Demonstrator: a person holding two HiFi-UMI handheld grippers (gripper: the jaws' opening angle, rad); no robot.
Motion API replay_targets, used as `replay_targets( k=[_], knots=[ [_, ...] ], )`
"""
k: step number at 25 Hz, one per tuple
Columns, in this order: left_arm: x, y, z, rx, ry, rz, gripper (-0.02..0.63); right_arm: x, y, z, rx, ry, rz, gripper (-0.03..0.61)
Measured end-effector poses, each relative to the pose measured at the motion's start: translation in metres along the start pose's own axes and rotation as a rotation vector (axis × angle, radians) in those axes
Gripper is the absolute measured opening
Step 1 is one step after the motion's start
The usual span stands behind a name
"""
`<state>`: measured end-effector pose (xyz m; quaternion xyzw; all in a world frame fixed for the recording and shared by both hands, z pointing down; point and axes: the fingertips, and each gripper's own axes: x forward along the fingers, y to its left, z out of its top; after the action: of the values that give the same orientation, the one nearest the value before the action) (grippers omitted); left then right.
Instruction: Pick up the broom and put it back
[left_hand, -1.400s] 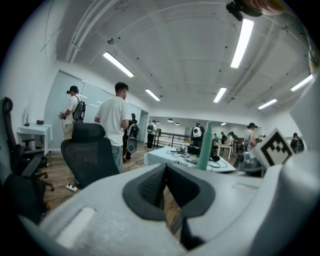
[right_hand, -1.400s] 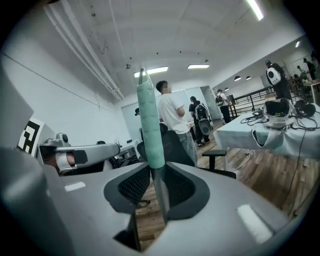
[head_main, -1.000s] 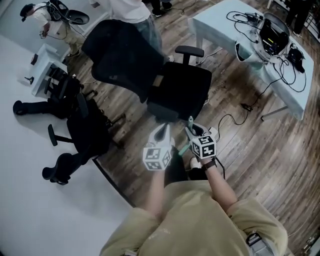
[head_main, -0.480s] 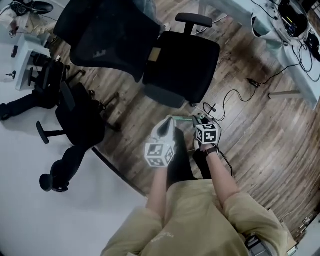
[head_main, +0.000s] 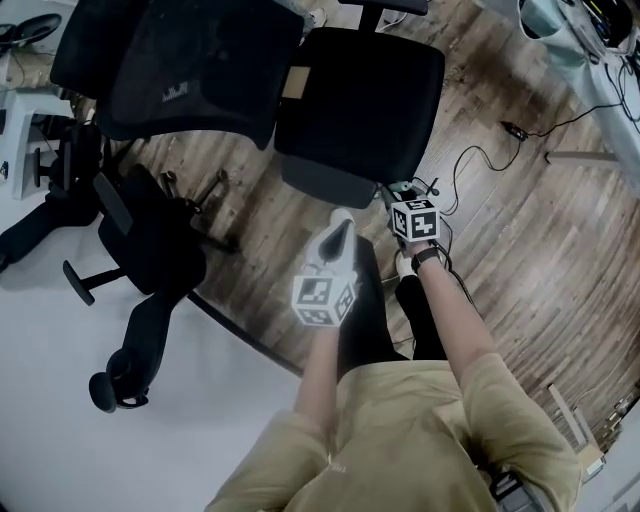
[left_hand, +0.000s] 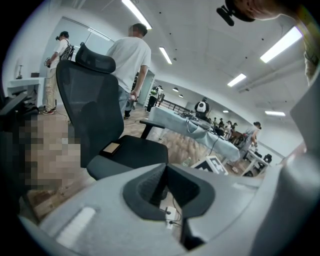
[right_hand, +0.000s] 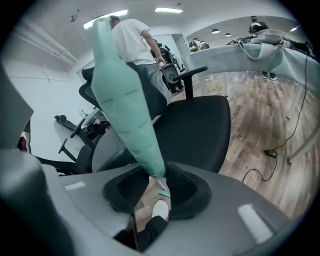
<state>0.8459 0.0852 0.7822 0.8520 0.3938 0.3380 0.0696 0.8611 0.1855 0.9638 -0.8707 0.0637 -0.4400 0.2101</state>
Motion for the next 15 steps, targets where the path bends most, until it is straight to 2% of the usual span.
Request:
replay_targets(
  k=[4, 10, 13, 15],
  knots=[
    [0.011, 0.007, -0.001, 0.006, 0.025, -0.014, 0.002, 0.021, -0.014, 0.013, 0.041, -0.001, 0.008, 0.097],
    [0.025, 0.021, 0.005, 0.008, 0.03, -0.026, 0.002, 0.048, -0.019, 0.031, 0.053, -0.005, 0.084, 0.107],
    [0.029, 0.027, 0.003, 0.003, 0.037, -0.024, 0.002, 0.058, -0.017, 0.039, 0.049, -0.008, 0.117, 0.058],
    [0.031, 0.03, 0.003, 0.002, 0.039, -0.026, 0.002, 0.062, -0.014, 0.043, 0.037, -0.006, 0.141, 0.057]
  ],
)
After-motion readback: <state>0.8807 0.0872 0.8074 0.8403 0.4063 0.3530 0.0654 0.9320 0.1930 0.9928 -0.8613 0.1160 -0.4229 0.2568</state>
